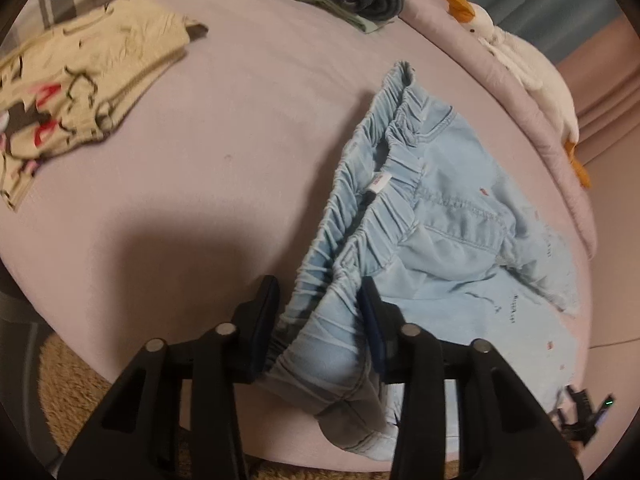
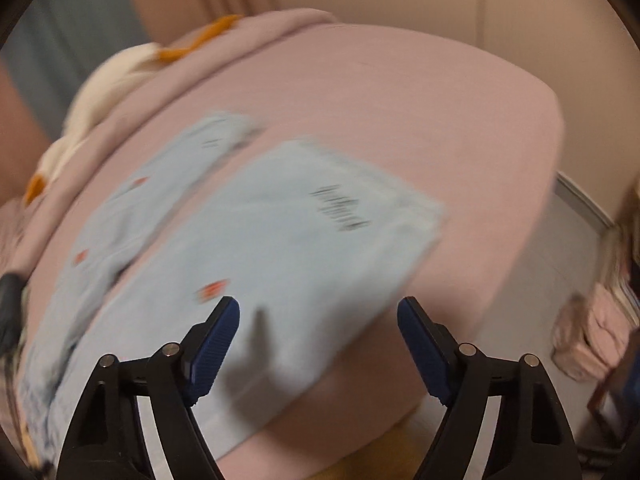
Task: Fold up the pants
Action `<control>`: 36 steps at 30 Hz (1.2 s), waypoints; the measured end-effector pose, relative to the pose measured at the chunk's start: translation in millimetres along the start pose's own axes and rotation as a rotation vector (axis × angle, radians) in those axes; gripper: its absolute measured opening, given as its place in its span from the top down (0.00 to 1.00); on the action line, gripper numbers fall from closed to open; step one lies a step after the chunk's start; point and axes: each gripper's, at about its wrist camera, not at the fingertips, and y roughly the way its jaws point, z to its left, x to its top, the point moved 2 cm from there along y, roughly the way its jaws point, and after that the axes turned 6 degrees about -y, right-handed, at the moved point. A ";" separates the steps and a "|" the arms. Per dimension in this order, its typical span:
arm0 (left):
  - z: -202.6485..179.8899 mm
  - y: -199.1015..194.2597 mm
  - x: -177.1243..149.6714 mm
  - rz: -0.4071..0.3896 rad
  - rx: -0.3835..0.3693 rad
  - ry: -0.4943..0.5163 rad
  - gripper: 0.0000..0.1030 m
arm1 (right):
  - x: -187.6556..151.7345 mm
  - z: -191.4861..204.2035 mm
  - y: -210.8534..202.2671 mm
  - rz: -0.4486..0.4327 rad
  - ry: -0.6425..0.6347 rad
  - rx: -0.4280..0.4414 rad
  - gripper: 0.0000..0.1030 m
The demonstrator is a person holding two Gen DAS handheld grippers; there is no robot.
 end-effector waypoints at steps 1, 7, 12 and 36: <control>-0.5 -1.5 -1.3 0.001 -0.009 -0.010 0.67 | 3.9 -7.8 6.5 0.012 0.027 0.017 0.27; 0.2 -21.2 4.5 -0.016 -0.051 -0.054 0.72 | 20.3 -11.5 10.0 -0.002 0.080 0.073 0.92; 2.8 -54.4 7.2 -0.053 -0.074 -0.032 0.73 | 34.2 -4.4 -41.5 -0.127 0.065 0.149 0.93; 47.6 -48.1 16.5 -0.083 0.146 -0.049 0.95 | 9.2 -17.9 3.6 -0.003 0.025 -0.006 0.93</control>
